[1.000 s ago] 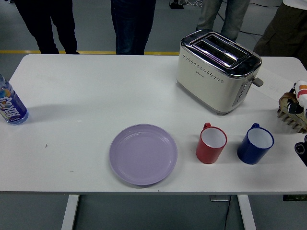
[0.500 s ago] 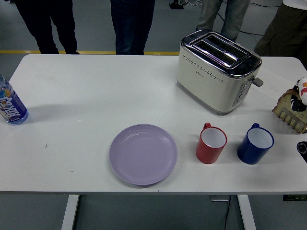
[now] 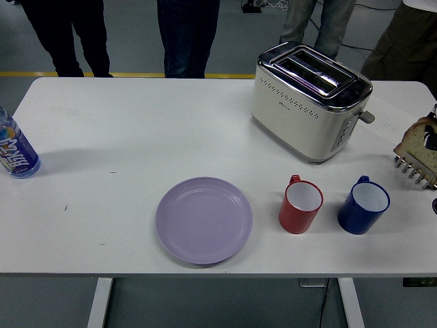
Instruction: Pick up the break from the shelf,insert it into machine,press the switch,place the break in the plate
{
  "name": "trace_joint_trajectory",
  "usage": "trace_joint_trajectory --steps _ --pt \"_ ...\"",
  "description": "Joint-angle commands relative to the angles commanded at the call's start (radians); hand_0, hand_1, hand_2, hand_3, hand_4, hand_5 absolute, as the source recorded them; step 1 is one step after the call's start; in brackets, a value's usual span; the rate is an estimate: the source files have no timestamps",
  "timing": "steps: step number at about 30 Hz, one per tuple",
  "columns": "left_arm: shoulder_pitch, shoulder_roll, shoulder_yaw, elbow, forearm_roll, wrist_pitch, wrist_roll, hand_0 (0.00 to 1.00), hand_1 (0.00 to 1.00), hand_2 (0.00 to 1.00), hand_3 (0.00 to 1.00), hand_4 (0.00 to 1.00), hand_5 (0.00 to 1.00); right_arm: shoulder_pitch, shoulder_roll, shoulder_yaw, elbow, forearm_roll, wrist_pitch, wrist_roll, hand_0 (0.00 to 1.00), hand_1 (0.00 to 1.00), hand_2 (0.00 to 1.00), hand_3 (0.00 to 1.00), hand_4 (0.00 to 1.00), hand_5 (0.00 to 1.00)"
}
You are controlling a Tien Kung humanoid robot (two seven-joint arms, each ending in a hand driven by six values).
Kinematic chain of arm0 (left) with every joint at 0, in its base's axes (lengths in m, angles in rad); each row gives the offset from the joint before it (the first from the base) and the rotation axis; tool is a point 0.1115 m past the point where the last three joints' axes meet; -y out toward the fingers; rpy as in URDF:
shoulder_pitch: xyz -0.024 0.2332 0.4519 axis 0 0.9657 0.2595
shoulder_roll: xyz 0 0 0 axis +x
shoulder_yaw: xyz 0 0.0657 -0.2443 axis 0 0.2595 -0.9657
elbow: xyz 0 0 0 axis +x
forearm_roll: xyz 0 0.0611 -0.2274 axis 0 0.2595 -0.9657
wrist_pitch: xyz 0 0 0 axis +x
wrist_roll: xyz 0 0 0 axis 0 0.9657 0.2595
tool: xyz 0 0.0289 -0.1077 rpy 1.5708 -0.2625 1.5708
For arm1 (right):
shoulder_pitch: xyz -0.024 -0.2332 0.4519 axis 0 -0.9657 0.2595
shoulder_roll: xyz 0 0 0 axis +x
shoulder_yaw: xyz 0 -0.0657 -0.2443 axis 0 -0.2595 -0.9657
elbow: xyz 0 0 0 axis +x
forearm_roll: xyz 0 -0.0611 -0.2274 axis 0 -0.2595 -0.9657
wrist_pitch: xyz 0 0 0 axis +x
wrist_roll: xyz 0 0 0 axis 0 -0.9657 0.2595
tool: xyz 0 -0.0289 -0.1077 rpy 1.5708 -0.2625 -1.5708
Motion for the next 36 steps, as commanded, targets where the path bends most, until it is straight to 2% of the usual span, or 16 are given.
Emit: trace_joint_trajectory --steps 20,36 --pt "-0.003 0.005 0.002 0.0 0.001 -0.002 0.001 0.421 0.537 0.692 0.806 0.683 0.998 0.04 -0.098 0.003 0.105 0.079 0.02 0.0 0.215 0.292 0.468 0.507 0.441 0.002" --pt "-0.006 0.008 0.004 0.0 0.003 -0.001 0.003 0.421 0.537 0.693 0.806 0.681 0.998 0.142 -0.174 -0.011 0.157 0.18 0.073 0.0 0.188 0.275 0.46 0.503 0.444 0.002"
